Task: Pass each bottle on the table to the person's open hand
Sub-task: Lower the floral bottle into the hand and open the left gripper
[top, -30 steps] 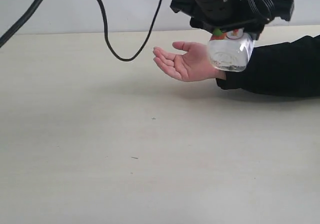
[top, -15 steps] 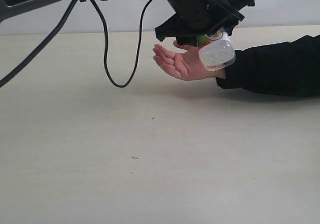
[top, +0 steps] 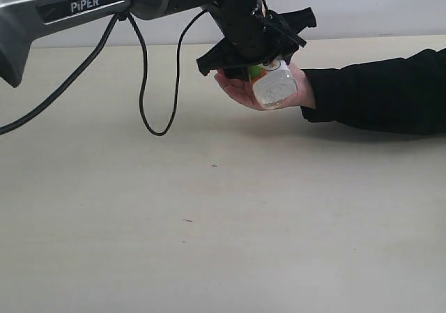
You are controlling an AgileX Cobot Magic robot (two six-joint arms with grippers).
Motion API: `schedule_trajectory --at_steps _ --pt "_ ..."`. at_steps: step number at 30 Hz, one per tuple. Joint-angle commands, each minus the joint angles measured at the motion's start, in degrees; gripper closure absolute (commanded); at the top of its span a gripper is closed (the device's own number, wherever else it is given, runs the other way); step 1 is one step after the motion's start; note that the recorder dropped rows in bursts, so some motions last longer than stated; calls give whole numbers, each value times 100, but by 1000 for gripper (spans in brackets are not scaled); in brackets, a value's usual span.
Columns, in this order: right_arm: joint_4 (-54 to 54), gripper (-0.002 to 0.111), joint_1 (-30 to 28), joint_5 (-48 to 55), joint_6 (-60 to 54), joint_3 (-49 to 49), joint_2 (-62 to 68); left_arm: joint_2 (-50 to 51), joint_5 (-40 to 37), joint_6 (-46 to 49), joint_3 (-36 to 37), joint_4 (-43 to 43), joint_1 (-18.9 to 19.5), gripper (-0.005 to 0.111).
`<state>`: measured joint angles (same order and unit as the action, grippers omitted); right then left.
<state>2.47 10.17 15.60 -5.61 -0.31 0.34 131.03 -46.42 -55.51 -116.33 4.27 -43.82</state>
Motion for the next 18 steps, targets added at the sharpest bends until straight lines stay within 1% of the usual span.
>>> schedule_trajectory --at_steps 1,2,4,9,11,13,18 --pt "23 108 -17 -26 -22 31 -34 137 -66 103 -22 -252 175 107" --pt "23 108 -17 -26 -22 31 -34 152 -66 179 -22 -292 189 107" --pt "23 108 -17 -26 -22 31 -34 163 -7 406 -22 -331 215 100" --pt "23 108 -17 -26 -22 31 -34 163 -16 608 -22 -371 253 53" --pt "23 108 -17 -26 -22 31 -34 163 -16 715 -22 -371 253 40" --pt "23 108 -17 -26 -22 31 -34 152 -54 803 -22 -379 253 34" --pt "23 108 -17 -26 -22 31 -34 60 -140 1047 -22 -427 253 33"
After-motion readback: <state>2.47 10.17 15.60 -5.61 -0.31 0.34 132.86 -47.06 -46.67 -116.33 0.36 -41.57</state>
